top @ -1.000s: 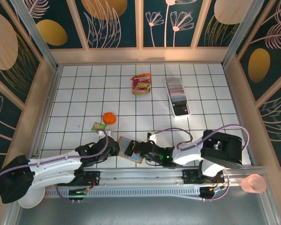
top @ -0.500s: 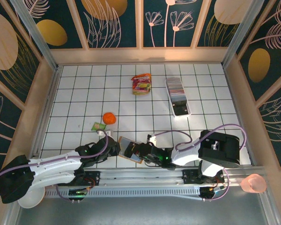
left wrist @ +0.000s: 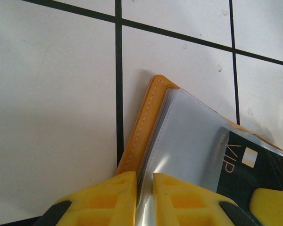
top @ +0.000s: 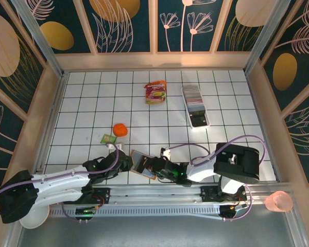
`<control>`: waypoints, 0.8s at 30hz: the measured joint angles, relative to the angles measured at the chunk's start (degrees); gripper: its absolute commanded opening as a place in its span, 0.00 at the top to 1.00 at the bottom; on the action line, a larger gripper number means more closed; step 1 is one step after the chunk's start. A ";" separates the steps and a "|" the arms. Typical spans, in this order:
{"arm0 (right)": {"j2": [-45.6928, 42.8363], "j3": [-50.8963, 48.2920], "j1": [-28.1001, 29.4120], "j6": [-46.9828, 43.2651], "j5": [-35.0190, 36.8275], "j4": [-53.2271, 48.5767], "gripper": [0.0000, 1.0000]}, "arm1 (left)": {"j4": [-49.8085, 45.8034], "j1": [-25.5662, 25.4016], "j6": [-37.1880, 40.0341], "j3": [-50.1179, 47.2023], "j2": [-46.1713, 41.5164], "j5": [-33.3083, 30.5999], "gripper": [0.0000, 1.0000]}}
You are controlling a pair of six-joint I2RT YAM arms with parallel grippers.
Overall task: Put the credit cards into the card holder
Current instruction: Insert the credit card into the card slot.
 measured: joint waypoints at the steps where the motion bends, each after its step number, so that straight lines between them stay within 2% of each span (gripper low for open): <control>1: 0.22 0.15 0.00 -0.44 -0.09 0.24 1.00 | 0.00 0.00 0.00 -0.02 0.00 0.00 0.83; 10: 2.12 2.49 -1.70 -3.85 -3.04 0.63 1.00 | 0.22 0.02 -0.22 -0.26 0.00 -0.02 0.81; 13: 2.58 3.37 -2.80 -4.79 -4.52 0.50 1.00 | -0.02 0.04 -0.33 -0.26 -0.17 0.00 0.66; 16: 2.82 5.01 -4.17 -6.14 -6.47 -1.51 1.00 | -0.68 0.00 -0.46 -0.15 -1.64 0.37 0.55; 20: 2.97 8.04 -5.60 -8.31 -8.44 -5.95 0.90 | -4.33 0.00 -0.57 -0.15 -4.92 -0.35 0.51; 24: 2.97 9.57 -6.47 -10.38 -8.79 -11.76 0.77 | -7.82 0.00 -0.63 -0.15 -7.21 -1.60 0.54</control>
